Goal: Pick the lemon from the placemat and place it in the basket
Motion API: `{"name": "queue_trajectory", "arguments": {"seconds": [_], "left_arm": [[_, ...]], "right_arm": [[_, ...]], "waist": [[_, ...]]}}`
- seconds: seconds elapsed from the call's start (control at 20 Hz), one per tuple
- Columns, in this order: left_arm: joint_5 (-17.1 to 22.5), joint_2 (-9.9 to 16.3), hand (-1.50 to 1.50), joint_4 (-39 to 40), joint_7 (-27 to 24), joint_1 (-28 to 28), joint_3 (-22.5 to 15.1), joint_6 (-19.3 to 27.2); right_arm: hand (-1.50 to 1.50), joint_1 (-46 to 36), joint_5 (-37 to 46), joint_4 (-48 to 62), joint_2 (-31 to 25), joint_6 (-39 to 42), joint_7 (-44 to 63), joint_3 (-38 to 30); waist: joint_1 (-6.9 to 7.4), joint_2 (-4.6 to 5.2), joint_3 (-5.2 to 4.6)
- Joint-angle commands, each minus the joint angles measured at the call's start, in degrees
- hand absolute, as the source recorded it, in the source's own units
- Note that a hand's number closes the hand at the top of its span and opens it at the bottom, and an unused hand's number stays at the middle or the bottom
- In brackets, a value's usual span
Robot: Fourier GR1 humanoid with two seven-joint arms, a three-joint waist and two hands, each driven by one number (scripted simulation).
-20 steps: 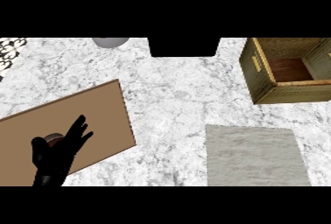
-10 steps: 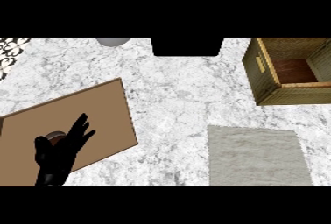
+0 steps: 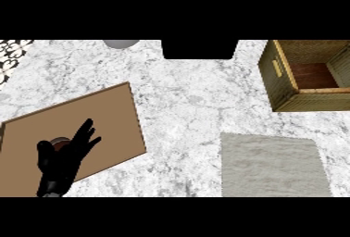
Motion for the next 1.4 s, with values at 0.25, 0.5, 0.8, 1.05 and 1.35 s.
{"name": "queue_trajectory", "arguments": {"seconds": [0.25,0.5,0.8,1.05,1.35], "left_arm": [[-0.63,1.0,0.0,9.3,1.3,-0.14,2.29,-0.19],[-0.62,0.33,0.0,7.69,1.59,1.27,1.86,0.27],[-1.93,-0.18,0.0,7.35,2.65,1.42,1.05,1.02],[-1.92,-0.48,0.0,5.98,2.64,1.76,0.95,0.86],[-0.19,1.39,0.0,6.47,1.01,4.26,2.92,-1.56]], "right_arm": [[1.5,2.41,-1.42,12.85,0.31,-4.94,-11.97,-3.61],[1.5,6.95,5.78,14.43,-3.33,-6.86,-12.74,-0.1],[-1.5,9.49,6.94,19.83,-8.04,-4.24,-22.24,1.14],[-1.5,6.4,7.21,25.11,-10.9,-6.13,-27.45,0.16],[-1.5,6.14,3.97,27.12,-10.99,-9.67,-28.9,-4.44]], "waist": [[-0.22,0.88,-0.9],[-0.86,0.87,-1.0],[-0.9,0.61,-0.9],[-0.16,0.56,-0.89],[-0.29,0.4,-0.9]]}}
